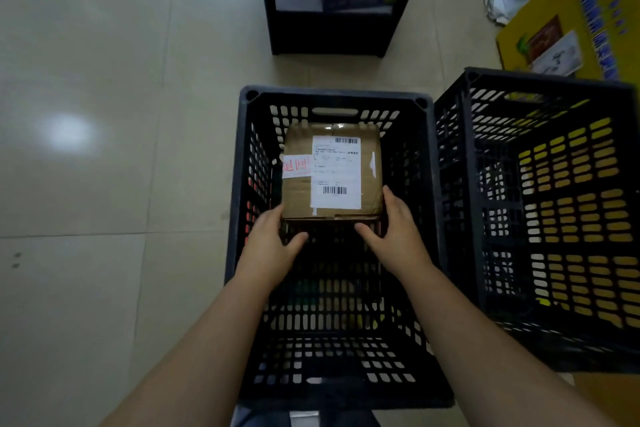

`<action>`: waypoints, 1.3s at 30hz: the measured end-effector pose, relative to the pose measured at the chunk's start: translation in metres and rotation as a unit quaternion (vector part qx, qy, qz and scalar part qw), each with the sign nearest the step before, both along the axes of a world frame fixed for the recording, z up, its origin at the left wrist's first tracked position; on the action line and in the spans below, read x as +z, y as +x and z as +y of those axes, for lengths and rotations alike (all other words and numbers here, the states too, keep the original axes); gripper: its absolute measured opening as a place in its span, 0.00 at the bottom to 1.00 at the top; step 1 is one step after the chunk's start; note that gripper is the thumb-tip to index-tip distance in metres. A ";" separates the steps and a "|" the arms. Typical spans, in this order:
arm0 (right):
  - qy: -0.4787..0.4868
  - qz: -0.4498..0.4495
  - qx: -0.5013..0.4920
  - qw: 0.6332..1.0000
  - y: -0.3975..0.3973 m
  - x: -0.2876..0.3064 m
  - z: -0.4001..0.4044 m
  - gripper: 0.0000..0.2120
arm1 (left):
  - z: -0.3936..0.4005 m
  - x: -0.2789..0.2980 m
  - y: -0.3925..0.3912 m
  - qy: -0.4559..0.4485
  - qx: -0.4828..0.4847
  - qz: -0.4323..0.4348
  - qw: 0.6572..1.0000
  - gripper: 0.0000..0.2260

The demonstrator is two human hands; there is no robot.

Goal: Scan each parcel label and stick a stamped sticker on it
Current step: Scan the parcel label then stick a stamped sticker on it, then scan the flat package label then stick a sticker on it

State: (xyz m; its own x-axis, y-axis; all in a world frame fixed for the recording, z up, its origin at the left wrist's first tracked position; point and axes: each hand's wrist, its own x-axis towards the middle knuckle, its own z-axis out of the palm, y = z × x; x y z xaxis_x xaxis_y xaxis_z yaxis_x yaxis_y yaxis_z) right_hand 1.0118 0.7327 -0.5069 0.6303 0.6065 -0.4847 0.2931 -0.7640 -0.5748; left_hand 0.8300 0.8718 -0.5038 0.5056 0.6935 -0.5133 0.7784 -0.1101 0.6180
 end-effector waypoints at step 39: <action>-0.116 -0.360 -0.682 0.625 -0.573 0.511 -0.528 0.29 | -0.560 0.515 -0.188 0.148 -0.819 -0.450 0.323 0.27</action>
